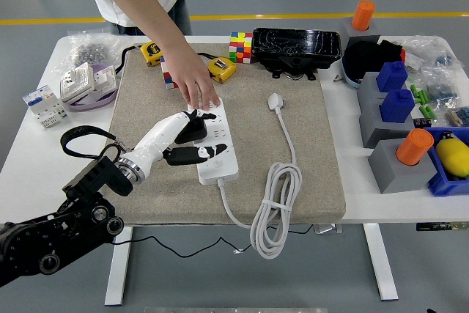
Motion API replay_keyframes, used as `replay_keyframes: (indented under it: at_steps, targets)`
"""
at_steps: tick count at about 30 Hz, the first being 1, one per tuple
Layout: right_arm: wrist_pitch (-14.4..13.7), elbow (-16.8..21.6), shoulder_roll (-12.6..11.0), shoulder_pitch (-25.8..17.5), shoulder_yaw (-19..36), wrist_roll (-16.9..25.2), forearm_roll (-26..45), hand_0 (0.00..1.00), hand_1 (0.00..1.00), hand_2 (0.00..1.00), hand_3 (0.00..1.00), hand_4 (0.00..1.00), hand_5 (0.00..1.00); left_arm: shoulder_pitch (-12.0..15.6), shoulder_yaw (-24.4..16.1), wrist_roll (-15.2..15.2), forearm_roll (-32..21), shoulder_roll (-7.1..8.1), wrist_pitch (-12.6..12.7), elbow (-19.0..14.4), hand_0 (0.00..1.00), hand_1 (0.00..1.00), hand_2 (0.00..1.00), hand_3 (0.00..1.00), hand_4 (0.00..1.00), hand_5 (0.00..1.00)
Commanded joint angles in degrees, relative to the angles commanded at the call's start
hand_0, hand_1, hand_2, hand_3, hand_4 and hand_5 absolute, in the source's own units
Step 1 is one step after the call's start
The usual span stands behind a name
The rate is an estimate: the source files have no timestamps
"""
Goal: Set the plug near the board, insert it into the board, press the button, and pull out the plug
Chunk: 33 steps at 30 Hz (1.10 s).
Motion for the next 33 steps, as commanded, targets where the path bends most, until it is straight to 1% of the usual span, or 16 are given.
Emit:
replay_keyframes:
  at_steps: [15, 23, 33]
  targets:
    - [0.0, 0.0, 0.0, -0.1, 0.0, 0.0, -0.1, 0.683, 0.687, 0.695, 0.601, 0.938, 0.533, -0.5, 0.6, 0.1, -0.1, -0.34, -0.2, -0.2, 0.773, 0.836, 0.846, 0.797, 0.864, 0.606]
    - [0.0, 0.1, 0.0, -0.1, 0.1, 0.0, -0.1, 0.681, 0.687, 0.695, 0.601, 0.937, 0.533, -0.5, 0.6, 0.7, 0.7, -0.25, -0.4, 0.0, 0.765, 0.83, 0.845, 0.794, 0.864, 0.608]
    - [0.0, 0.1, 0.0, 0.0, 0.0, 0.0, -0.1, 0.683, 0.687, 0.696, 0.601, 0.938, 0.532, -0.4, 0.0, 0.0, 0.2, -0.22, -0.2, -0.7, 0.764, 0.827, 0.844, 0.793, 0.865, 0.609]
